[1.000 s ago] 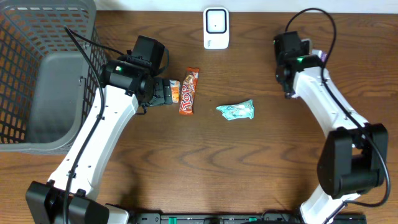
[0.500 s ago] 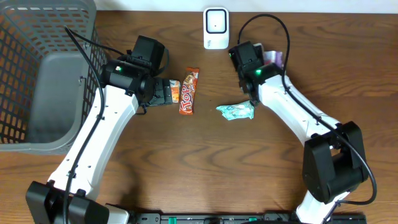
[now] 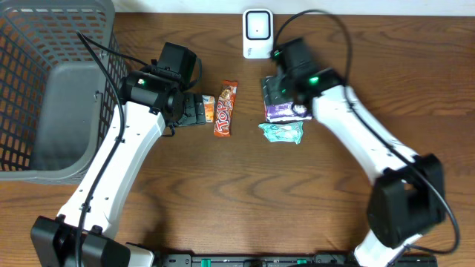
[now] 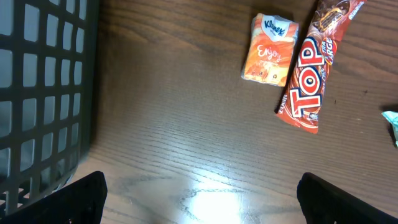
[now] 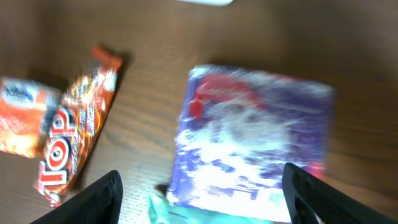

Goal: Scan the item barcode

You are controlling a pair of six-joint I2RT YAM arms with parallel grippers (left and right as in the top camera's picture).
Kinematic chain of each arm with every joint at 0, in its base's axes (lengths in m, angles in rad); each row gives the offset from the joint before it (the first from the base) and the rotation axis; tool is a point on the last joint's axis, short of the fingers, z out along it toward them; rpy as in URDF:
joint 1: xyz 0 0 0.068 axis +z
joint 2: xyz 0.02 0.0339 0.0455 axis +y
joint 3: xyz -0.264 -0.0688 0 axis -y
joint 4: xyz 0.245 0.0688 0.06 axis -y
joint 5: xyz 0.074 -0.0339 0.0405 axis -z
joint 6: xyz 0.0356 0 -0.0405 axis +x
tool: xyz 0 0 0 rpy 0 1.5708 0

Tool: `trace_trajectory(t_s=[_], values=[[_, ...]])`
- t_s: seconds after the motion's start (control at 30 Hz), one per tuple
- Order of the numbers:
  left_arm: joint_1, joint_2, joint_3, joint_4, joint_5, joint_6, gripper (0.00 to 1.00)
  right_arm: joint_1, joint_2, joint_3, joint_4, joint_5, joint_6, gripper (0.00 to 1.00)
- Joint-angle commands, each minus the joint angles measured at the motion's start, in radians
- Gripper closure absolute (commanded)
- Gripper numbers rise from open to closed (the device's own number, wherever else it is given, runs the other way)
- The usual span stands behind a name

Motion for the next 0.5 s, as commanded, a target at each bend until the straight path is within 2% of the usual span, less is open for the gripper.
trace_trajectory(t_s=[0.0, 0.1, 0.27, 0.47], values=[[0.003, 0.005, 0.0, -0.003, -0.009, 0.006, 0.02, -0.099, -0.059, 0.034, -0.037, -0.025, 0.019, 0.21], [0.003, 0.005, 0.0, -0.003, -0.009, 0.006, 0.02, -0.179, -0.043, 0.025, -0.072, -0.097, 0.014, 0.21], [0.003, 0.005, 0.0, -0.003, -0.009, 0.006, 0.02, -0.299, 0.019, -0.006, -0.077, -0.426, -0.097, 0.22], [0.003, 0.005, 0.0, -0.003, -0.009, 0.006, 0.02, -0.34, 0.111, -0.015, -0.093, -0.474, -0.161, 0.22]])
